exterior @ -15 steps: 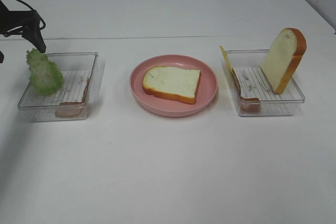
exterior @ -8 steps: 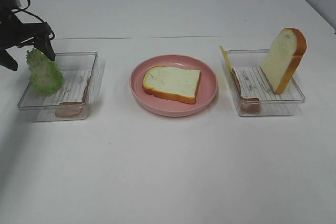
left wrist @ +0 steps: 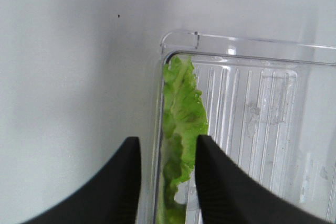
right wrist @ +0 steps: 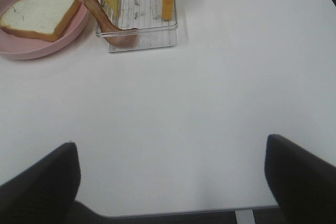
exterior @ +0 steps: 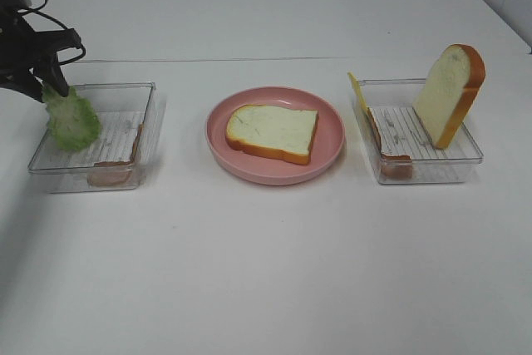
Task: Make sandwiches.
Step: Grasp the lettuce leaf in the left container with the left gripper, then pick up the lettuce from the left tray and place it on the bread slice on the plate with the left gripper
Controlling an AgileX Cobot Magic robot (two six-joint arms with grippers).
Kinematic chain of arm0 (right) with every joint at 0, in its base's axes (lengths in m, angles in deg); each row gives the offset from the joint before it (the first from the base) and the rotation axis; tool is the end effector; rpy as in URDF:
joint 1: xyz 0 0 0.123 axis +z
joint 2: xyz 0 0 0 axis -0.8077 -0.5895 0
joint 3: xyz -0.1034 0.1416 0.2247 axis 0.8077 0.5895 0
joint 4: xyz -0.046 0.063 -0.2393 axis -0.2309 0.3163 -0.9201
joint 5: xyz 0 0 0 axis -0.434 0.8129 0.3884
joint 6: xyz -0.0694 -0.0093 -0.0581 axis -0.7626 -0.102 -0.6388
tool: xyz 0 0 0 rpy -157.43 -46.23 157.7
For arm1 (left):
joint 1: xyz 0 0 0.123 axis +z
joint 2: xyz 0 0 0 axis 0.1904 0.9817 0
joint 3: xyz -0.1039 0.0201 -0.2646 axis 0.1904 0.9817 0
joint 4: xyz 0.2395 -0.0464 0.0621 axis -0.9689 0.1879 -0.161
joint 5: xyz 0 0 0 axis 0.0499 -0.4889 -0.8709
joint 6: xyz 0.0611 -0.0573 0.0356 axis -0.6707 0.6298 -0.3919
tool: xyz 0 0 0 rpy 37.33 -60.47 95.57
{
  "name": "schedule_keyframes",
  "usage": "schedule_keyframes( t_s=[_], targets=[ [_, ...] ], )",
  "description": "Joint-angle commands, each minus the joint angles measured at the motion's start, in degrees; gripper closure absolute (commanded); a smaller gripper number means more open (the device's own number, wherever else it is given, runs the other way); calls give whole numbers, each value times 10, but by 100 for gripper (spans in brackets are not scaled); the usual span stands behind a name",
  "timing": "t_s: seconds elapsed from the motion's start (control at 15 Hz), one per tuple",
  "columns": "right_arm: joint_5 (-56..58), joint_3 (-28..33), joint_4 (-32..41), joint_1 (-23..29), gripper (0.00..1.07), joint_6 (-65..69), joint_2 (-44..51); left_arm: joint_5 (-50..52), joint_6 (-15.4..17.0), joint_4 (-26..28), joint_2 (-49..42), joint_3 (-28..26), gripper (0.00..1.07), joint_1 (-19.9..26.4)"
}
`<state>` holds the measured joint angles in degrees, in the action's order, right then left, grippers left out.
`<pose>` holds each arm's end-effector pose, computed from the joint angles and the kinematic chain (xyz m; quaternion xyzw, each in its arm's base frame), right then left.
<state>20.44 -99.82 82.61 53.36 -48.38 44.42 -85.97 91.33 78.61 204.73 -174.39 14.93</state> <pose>-0.0024 0.0000 0.2608 0.0202 0.8754 0.0067 0.4830 0.4762 0.0122 0.1651 -0.1177 0.9744 -0.1232 0.1466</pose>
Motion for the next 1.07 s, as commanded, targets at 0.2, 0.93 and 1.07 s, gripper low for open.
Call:
schedule_keyframes(
  t_s=[0.2, 0.93, 1.07],
  targets=[
    [-5, 2, 0, -3, 16, -2, 14, 10, 7, -7, 3, -3, 107, 0],
    [-5, 2, 0, -3, 16, -2, 14, -77, 25, 3, -57, -85, 107, -9],
    [-5, 2, 0, -3, 16, -2, 14, -91, 25, 17, -81, -109, 107, -35]
  ],
)
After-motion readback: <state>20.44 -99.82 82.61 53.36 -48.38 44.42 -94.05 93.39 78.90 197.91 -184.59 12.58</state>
